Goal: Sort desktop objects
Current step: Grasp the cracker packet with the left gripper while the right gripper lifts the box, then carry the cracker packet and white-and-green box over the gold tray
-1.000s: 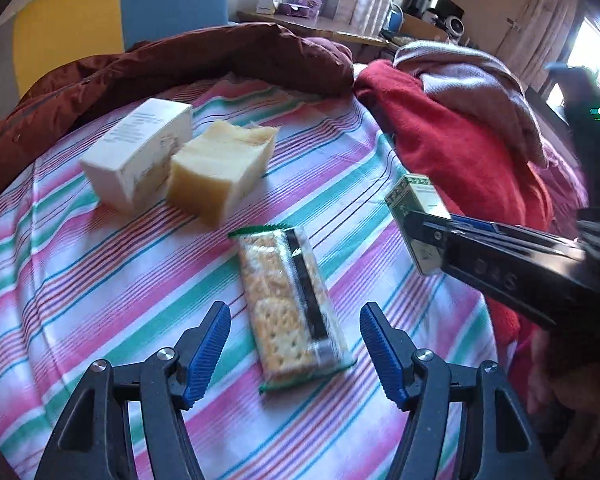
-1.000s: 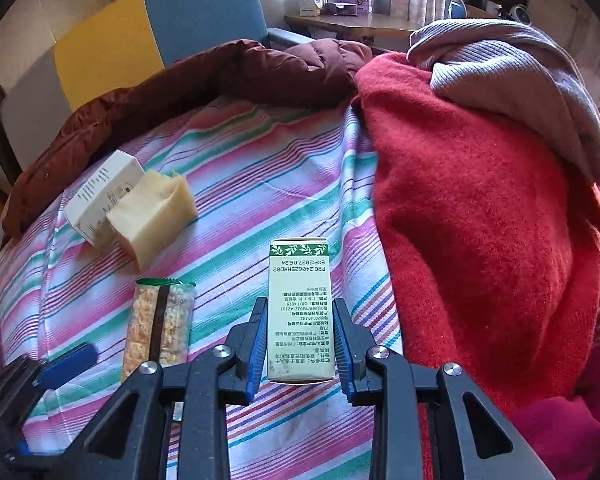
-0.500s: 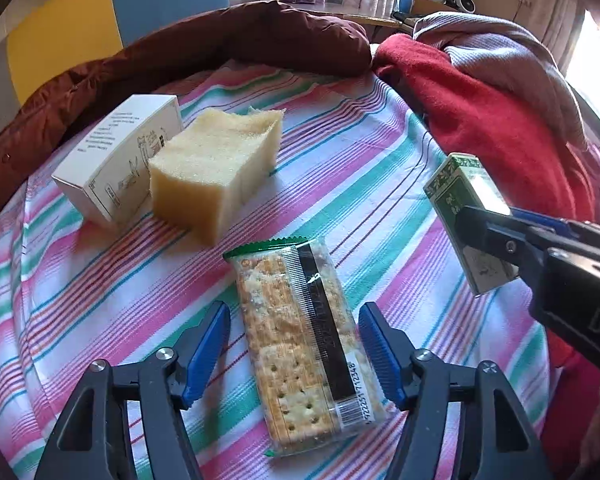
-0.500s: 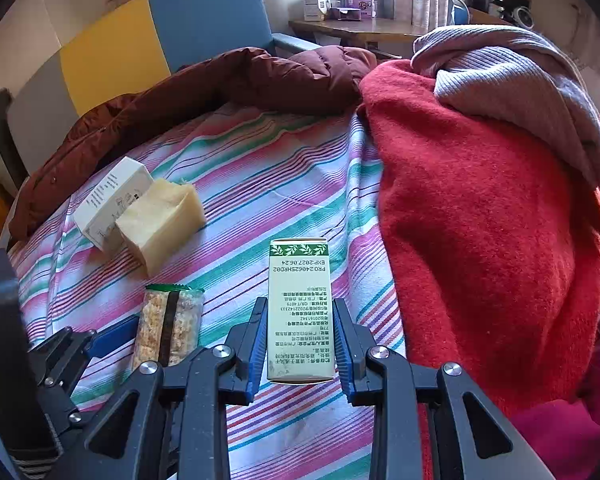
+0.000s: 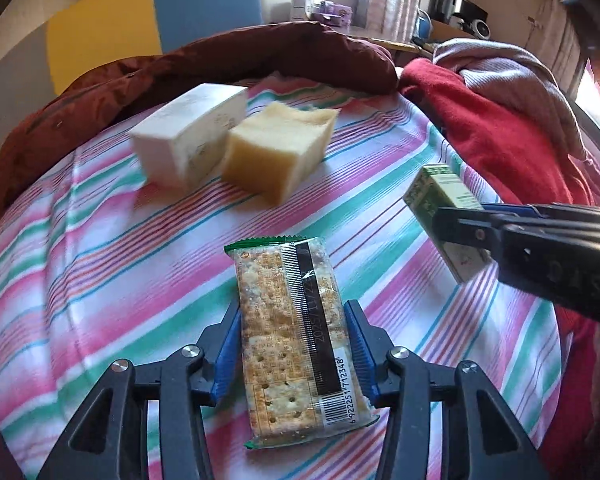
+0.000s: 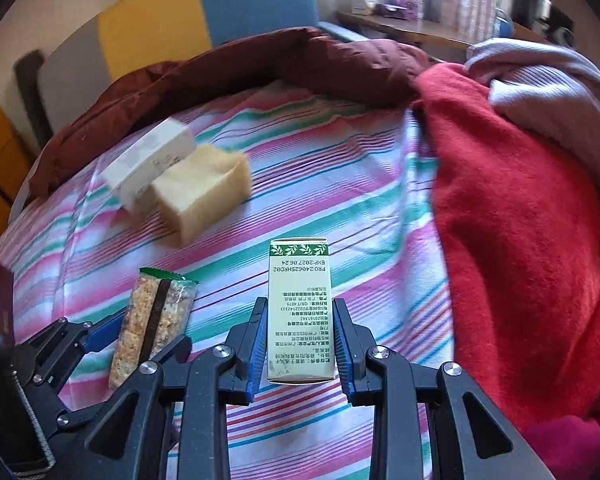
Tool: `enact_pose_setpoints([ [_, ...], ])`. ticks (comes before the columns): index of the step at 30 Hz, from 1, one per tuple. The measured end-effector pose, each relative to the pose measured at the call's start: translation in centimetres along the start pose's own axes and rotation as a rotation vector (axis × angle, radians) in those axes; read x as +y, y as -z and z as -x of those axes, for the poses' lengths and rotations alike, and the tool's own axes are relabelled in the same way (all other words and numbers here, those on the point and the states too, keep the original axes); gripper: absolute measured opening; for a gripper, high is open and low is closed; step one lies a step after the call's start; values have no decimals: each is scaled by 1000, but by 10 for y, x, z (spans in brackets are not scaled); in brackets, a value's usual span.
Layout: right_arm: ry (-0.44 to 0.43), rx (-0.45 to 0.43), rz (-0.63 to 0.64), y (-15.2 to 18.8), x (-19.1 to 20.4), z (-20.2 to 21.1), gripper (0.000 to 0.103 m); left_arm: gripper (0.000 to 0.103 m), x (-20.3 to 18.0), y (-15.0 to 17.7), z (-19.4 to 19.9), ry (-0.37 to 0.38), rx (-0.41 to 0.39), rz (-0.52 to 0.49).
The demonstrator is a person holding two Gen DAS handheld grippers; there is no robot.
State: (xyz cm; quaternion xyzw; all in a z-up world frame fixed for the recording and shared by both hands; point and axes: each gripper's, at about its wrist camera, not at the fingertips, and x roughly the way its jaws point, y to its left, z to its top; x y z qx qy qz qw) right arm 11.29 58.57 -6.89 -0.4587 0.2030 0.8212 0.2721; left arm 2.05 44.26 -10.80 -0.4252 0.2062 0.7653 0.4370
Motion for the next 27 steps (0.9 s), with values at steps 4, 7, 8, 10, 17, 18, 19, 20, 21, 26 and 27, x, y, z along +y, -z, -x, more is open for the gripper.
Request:
enact_pose_setpoints([
  [4, -34, 11, 61, 4, 14, -2, 30, 49, 13, 15, 14, -10, -7, 33],
  [7, -66, 7, 99, 7, 23, -2, 30, 49, 22, 25, 26, -8, -8, 63],
  [8, -84, 2, 116, 8, 27, 0, 30, 49, 25, 29, 31, -17, -16, 71],
  [10, -97, -5, 146, 10, 35, 1, 30, 49, 28, 32, 36, -27, -23, 75],
  [17, -115, -6, 236, 17, 56, 0, 30, 49, 47, 49, 66, -65, -60, 114],
  [18, -119, -9, 243, 17, 58, 1, 30, 49, 50, 51, 71, -69, -66, 119],
  [19, -126, -11, 250, 16, 60, 1, 30, 49, 53, 53, 76, -73, -73, 124],
  [20, -134, -15, 256, 17, 61, 3, 30, 49, 56, 55, 83, -82, -85, 128],
  [21, -146, -20, 265, 18, 63, 4, 30, 49, 59, 56, 88, -89, -94, 128],
  [26, -178, -32, 306, 24, 75, 10, 30, 49, 73, 65, 121, -121, -153, 152],
  [27, -184, -31, 312, 25, 77, 10, 31, 49, 77, 66, 128, -131, -167, 157],
])
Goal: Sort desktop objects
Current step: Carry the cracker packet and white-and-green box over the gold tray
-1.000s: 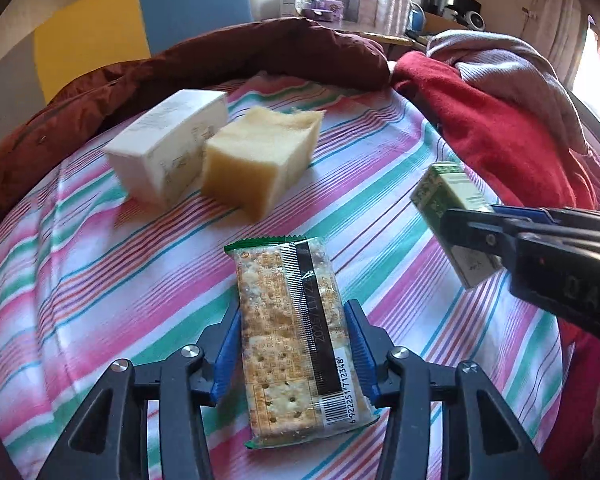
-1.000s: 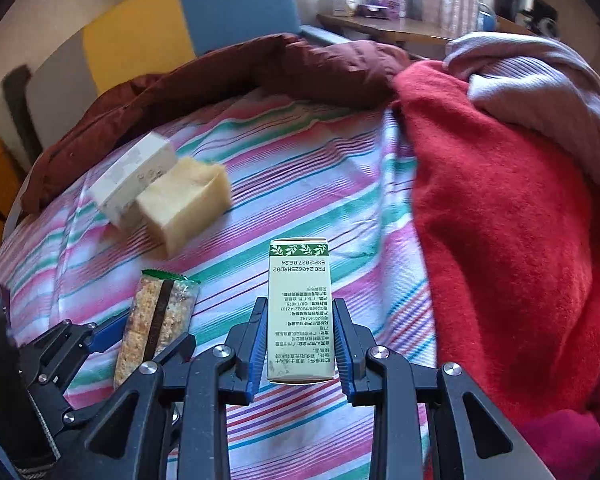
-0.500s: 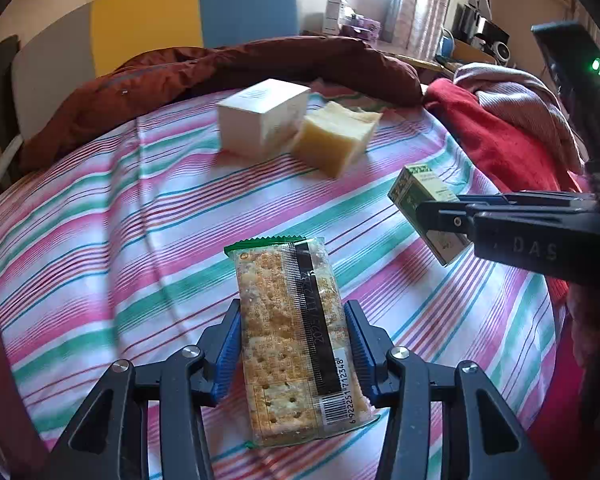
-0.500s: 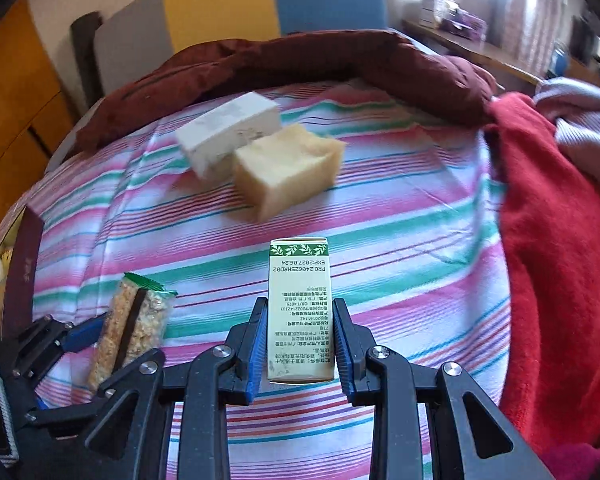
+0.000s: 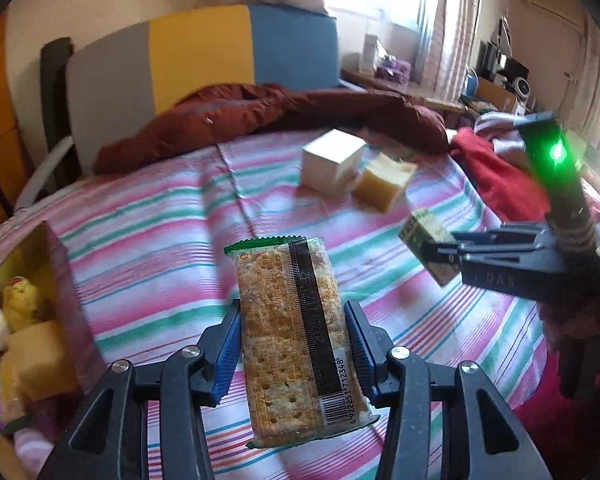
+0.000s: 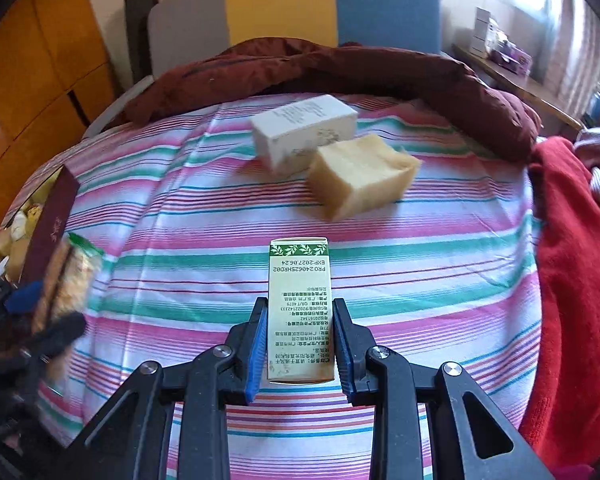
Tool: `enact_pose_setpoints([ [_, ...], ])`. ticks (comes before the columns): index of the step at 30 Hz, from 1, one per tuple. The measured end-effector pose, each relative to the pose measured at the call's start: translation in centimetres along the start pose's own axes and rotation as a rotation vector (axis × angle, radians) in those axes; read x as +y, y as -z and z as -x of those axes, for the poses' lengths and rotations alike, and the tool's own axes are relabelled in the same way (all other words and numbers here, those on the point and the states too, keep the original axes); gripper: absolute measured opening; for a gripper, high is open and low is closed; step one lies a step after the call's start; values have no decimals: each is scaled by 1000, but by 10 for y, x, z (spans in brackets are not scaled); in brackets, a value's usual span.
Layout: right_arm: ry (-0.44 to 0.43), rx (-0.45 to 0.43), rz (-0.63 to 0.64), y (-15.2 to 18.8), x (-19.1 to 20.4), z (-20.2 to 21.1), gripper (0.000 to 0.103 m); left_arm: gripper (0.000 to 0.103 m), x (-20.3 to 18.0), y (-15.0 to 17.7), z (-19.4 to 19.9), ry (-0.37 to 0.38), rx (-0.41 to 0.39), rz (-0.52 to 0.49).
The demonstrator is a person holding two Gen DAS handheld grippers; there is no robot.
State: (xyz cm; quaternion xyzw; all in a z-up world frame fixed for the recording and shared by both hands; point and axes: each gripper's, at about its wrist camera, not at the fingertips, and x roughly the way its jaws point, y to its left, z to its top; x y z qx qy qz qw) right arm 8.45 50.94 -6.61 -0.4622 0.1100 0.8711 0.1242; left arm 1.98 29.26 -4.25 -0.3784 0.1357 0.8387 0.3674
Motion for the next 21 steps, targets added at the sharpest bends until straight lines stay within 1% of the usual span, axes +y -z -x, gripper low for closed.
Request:
enact_pose_setpoints([
  [2, -12, 2, 13, 1, 4, 0, 30, 49, 9, 0, 13, -19, -27, 9],
  [7, -42, 18, 27, 2, 12, -3, 30, 49, 36, 3, 34, -52, -49, 64],
  [12, -107, 20, 26, 3, 25, 0, 30, 49, 65, 12, 50, -109, -62, 103],
  [18, -179, 13, 43, 4, 58, 5, 30, 50, 99, 29, 66, -167, -62, 169],
  [21, -226, 17, 60, 4, 82, 7, 30, 50, 114, 38, 72, -184, -59, 208],
])
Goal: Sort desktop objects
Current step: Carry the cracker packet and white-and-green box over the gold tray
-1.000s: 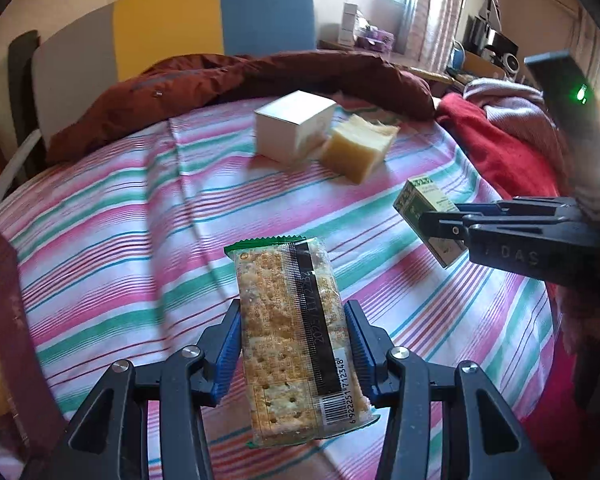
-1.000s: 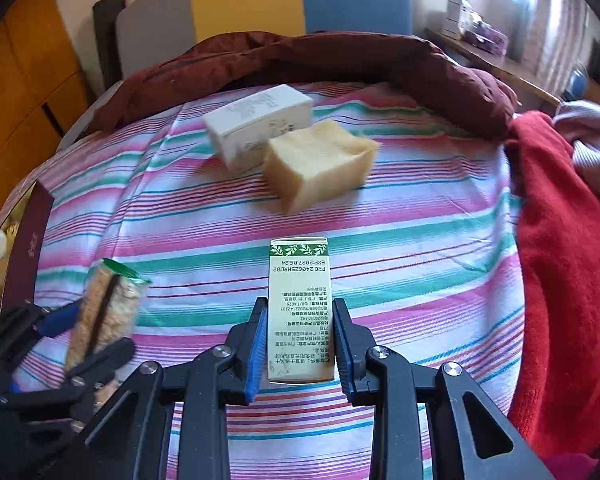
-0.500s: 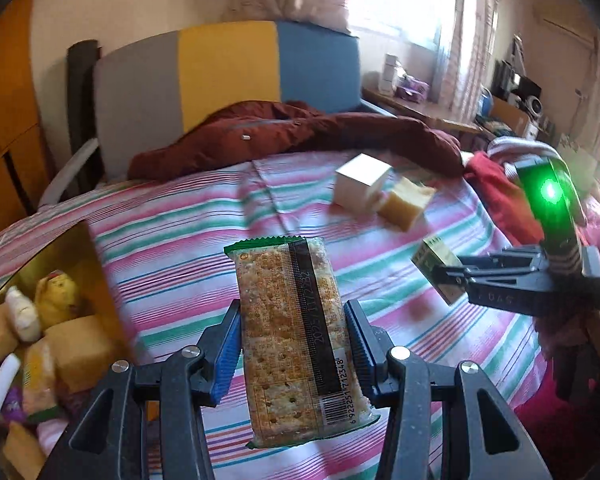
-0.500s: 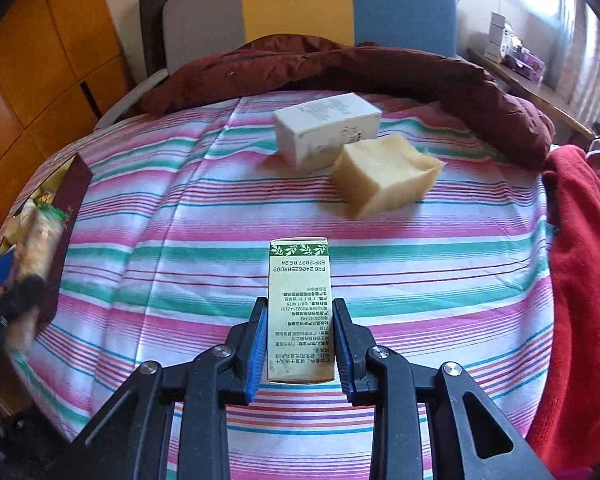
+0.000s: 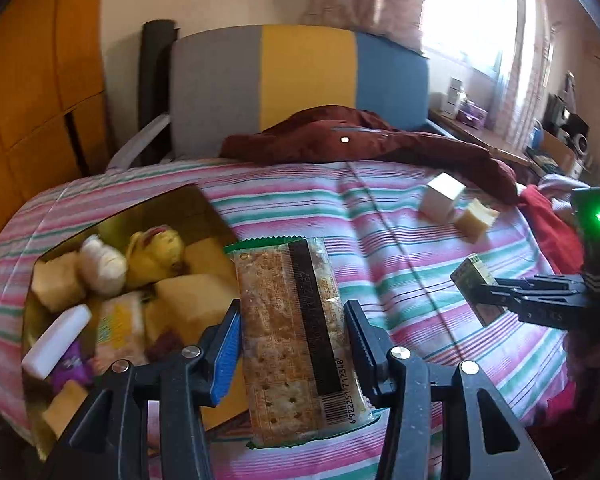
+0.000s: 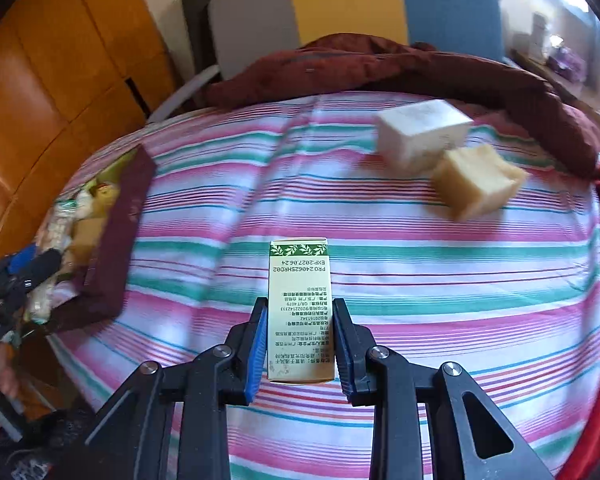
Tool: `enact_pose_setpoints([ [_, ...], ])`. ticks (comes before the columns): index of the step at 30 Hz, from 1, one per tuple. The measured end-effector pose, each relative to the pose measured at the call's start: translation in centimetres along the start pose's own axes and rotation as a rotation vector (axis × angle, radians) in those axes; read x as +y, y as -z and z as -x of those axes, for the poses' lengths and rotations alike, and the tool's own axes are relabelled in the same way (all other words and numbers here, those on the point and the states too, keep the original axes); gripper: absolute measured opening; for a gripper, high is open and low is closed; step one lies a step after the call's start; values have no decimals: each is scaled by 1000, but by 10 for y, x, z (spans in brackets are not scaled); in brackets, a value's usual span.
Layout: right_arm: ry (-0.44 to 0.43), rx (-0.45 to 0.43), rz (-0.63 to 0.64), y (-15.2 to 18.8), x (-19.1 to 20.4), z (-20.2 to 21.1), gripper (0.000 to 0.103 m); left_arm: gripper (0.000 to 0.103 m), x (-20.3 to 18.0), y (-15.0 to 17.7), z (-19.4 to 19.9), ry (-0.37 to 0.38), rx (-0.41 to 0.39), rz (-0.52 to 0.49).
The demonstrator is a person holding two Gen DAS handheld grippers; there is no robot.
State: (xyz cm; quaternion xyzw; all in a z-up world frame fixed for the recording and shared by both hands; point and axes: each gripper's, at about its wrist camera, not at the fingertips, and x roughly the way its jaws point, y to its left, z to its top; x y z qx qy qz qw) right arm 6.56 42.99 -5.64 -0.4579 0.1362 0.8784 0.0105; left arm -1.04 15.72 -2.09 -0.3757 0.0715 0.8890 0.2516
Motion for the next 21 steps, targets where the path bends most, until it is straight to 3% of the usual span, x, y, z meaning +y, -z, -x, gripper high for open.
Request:
enact_pose_setpoints([
  [12, -178, -42, 167, -11, 118, 2, 30, 50, 85, 26, 29, -65, -16, 197],
  [21, -285, -27, 239, -12, 182, -13, 30, 50, 149, 48, 54, -121, -39, 343],
])
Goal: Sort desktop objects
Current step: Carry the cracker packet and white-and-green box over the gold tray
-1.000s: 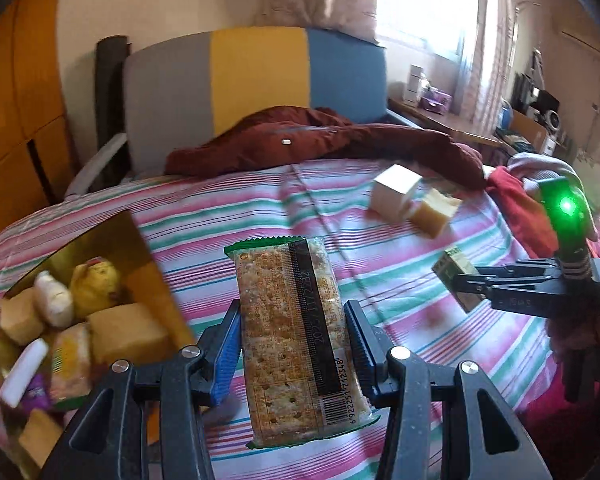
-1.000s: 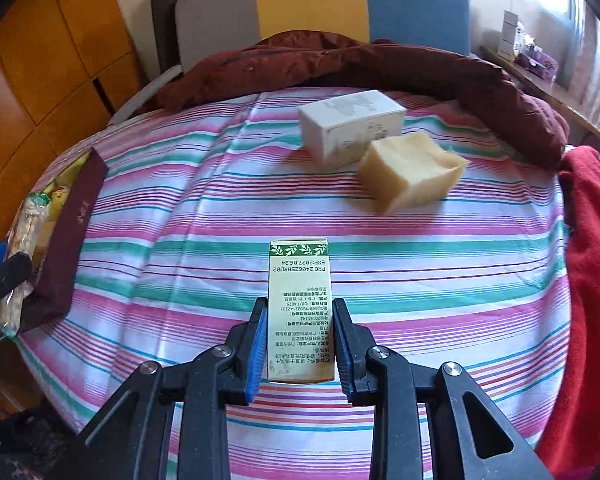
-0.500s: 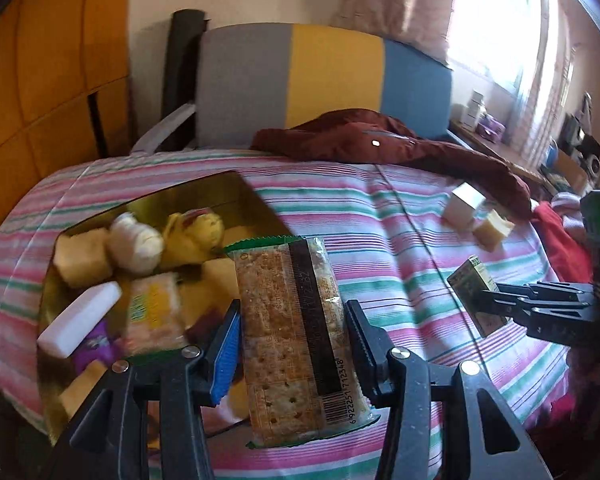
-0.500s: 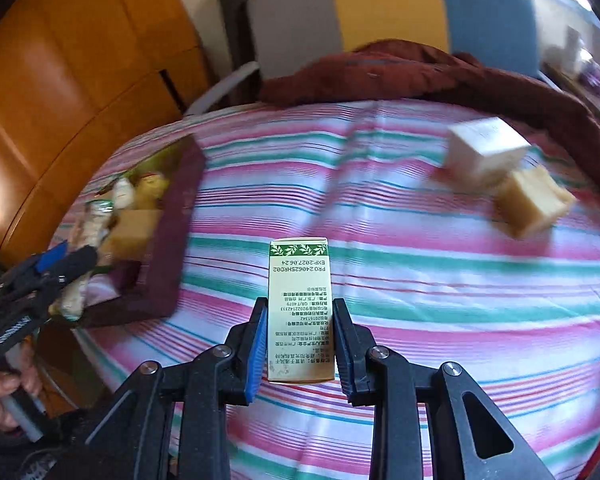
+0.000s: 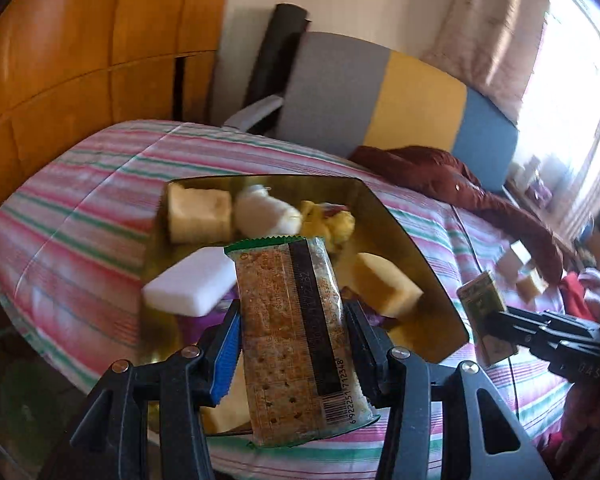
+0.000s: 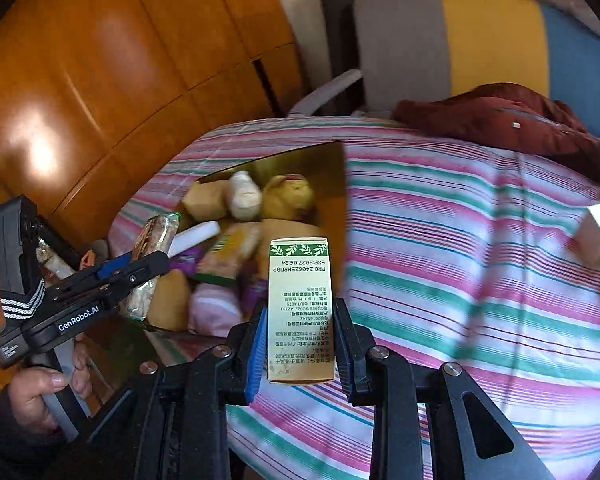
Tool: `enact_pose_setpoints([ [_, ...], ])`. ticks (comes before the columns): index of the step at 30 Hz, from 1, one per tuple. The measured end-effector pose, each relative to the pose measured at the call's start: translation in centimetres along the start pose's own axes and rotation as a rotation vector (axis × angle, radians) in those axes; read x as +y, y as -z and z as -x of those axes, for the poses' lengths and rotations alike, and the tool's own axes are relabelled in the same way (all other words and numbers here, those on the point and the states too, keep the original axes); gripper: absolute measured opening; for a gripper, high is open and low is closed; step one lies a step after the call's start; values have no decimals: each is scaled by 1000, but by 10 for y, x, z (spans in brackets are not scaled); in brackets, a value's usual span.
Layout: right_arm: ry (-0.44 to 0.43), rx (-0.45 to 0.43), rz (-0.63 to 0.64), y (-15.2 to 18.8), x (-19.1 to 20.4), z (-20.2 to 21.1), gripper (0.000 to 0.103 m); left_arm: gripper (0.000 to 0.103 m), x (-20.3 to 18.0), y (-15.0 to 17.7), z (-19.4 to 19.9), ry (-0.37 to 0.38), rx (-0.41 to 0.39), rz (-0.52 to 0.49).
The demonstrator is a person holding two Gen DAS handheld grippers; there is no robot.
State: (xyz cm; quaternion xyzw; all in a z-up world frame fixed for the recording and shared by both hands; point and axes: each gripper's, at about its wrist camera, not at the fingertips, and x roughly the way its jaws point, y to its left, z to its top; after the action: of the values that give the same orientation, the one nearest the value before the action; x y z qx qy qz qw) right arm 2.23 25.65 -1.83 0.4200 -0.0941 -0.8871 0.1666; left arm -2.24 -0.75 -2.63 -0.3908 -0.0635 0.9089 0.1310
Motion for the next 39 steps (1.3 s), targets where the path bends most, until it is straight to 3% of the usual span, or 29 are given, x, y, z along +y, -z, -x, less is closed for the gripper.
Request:
enact_pose_setpoints([
  [5, -36, 24, 58, -8, 27, -17, 30, 50, 16, 2, 6, 26, -14, 35],
  [12, -47, 50, 81, -16, 45, -39, 30, 50, 8, -8, -1, 57, -25, 20],
  [25, 6, 88, 58, -18, 40, -68, 31, 50, -8, -18, -36, 67, 21, -16],
  [29, 13, 98, 36, -16, 33, -71, 34, 60, -7, -17, -41, 109, 46, 8],
  [39, 4, 103, 11, -6, 27, -70, 36, 58, -8, -6, -30, 26, 17, -40],
])
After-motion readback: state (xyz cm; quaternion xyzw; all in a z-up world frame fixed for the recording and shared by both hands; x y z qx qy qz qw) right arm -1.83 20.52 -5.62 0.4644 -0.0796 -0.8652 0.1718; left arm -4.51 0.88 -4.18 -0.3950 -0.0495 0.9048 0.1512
